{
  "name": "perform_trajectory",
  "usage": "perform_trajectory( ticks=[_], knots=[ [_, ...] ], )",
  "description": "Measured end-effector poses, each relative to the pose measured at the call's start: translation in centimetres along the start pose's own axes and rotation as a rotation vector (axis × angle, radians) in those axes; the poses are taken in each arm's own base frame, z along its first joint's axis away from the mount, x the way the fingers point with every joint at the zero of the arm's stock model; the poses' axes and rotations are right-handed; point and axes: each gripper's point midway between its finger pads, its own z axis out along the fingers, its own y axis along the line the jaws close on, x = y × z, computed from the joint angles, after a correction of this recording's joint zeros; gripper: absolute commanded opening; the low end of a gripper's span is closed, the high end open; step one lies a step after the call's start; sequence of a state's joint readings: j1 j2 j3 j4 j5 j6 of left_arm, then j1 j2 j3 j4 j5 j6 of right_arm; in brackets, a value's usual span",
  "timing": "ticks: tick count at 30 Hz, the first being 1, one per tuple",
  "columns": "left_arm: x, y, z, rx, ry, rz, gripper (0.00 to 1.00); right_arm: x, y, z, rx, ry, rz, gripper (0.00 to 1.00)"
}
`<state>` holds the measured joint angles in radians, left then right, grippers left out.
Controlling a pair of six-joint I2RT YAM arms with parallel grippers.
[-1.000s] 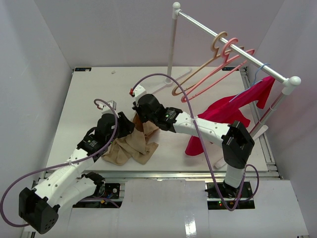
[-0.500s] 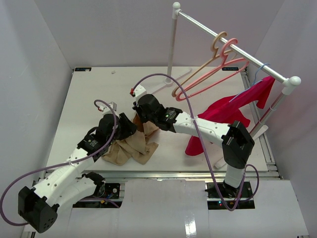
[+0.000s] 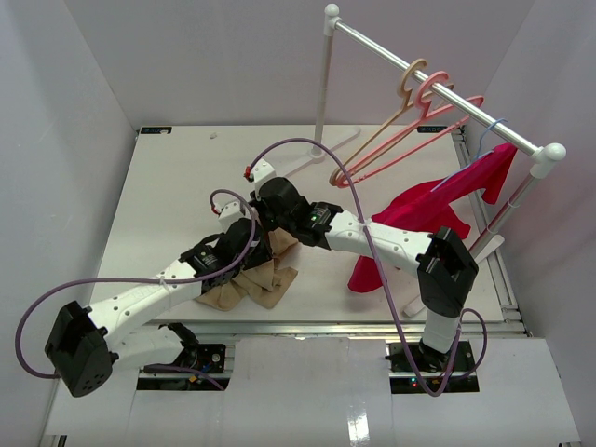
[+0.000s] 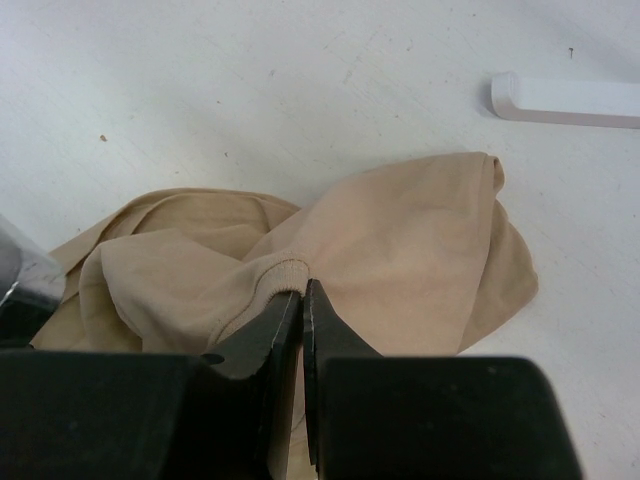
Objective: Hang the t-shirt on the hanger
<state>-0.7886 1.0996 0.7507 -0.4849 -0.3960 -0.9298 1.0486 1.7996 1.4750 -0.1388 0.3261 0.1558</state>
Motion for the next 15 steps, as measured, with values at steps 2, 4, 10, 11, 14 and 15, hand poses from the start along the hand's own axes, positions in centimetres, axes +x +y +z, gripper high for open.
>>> perform_trajectory(
  ticks=[2, 4, 10, 11, 14, 15],
  knots=[
    [0.2, 0.9, 0.3, -0.044, -0.006, 0.002, 0.56, 0.0, -0.1, 0.0, 0.003, 0.000, -0.001, 0.08],
    [0.0, 1.6, 0.2, -0.070, -0.021, 0.000, 0.54, 0.1, -0.2, 0.0, 0.008, -0.001, -0.002, 0.08],
    [-1.2, 2.5, -0.9, -0.086, -0.079, -0.009, 0.46, 0.2, -0.3, -0.2, 0.012, -0.002, -0.003, 0.08],
    [-1.2, 2.7, -1.0, -0.093, -0.082, -0.007, 0.45, 0.2, -0.3, -0.3, 0.012, -0.003, -0.002, 0.08],
    [-1.3, 3.2, -1.2, -0.110, -0.088, -0.001, 0.39, 0.0, -0.3, -0.4, 0.013, -0.006, -0.002, 0.08],
    [-1.4, 3.2, -1.2, -0.112, -0.090, -0.001, 0.36, 0.0, -0.3, -0.4, 0.013, -0.007, -0.001, 0.08]
  ],
)
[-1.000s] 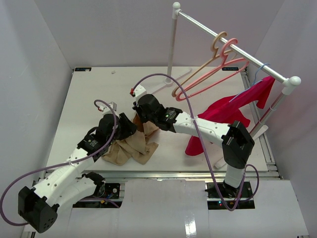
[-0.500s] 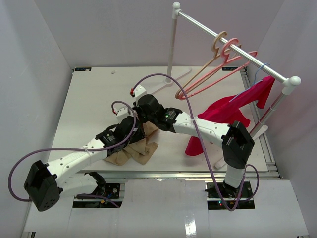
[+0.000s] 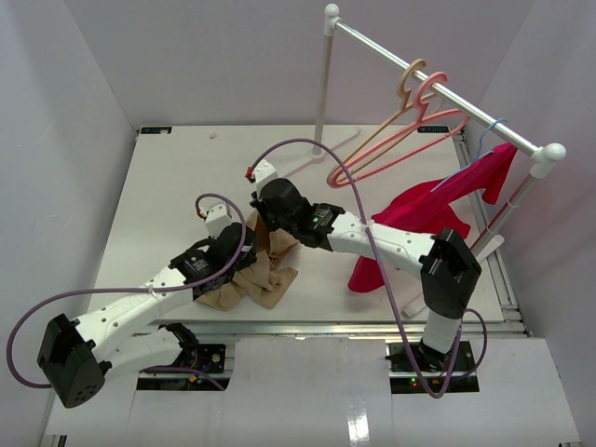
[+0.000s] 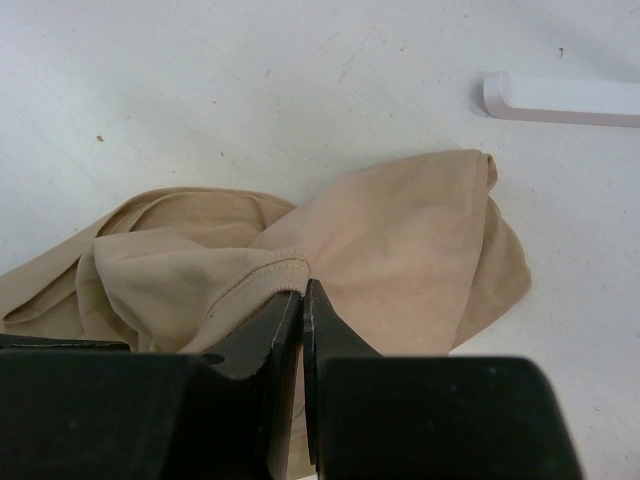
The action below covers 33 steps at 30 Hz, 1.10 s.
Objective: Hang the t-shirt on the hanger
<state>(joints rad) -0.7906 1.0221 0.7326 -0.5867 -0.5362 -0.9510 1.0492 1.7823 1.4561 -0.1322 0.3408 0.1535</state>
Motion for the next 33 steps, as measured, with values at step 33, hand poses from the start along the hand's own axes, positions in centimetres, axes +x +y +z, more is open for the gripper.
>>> perform_trajectory(
  ticks=[33],
  knots=[
    [-4.2, -1.4, 0.5, 0.122, 0.038, 0.227, 0.00, 0.9, -3.6, -3.6, 0.189, 0.065, 0.016, 0.26]
  ],
)
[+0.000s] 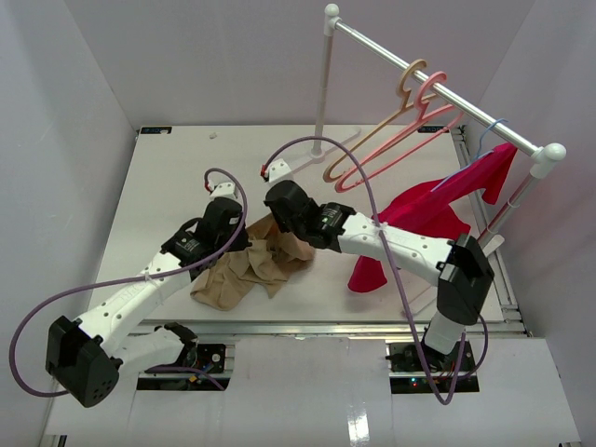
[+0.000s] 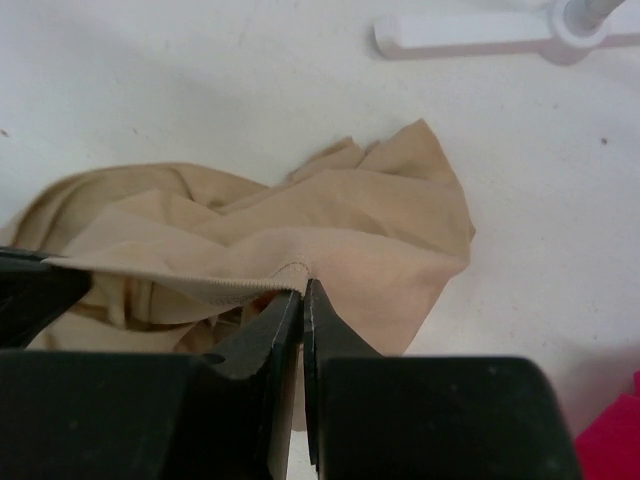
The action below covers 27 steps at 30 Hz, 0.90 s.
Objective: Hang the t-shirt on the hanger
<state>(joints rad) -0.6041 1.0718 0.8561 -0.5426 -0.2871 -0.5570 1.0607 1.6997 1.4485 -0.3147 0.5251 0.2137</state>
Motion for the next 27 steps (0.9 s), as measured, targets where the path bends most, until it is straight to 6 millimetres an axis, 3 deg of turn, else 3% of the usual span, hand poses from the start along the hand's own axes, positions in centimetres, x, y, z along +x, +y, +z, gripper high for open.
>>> perform_trajectory(
  ticks=[1, 2, 6, 15, 23, 27],
  knots=[
    [0.7, 0.1, 0.1, 0.011, 0.006, -0.009, 0.00, 0.7, 0.1, 0.5, 0.005, 0.024, -0.020, 0.41],
    [1.3, 0.2, 0.2, 0.018, 0.011, -0.018, 0.00, 1.1, 0.2, 0.9, 0.009, 0.042, -0.036, 0.50],
    [2.7, 0.3, -0.2, 0.066, 0.000, -0.067, 0.00, -0.4, -0.1, 0.9, 0.033, 0.030, -0.053, 0.66],
    [4.1, 0.2, -0.2, 0.147, -0.051, -0.129, 0.00, -7.7, -2.2, -3.2, 0.109, -0.089, 0.007, 0.78],
    [4.8, -0.2, 0.7, 0.174, -0.049, -0.126, 0.00, -17.2, -5.1, -11.2, 0.223, -0.292, 0.123, 0.85],
    [4.7, -0.5, 0.7, 0.192, -0.052, -0.123, 0.00, -17.5, -8.3, -14.2, 0.347, -0.333, 0.196, 0.87]
  ],
)
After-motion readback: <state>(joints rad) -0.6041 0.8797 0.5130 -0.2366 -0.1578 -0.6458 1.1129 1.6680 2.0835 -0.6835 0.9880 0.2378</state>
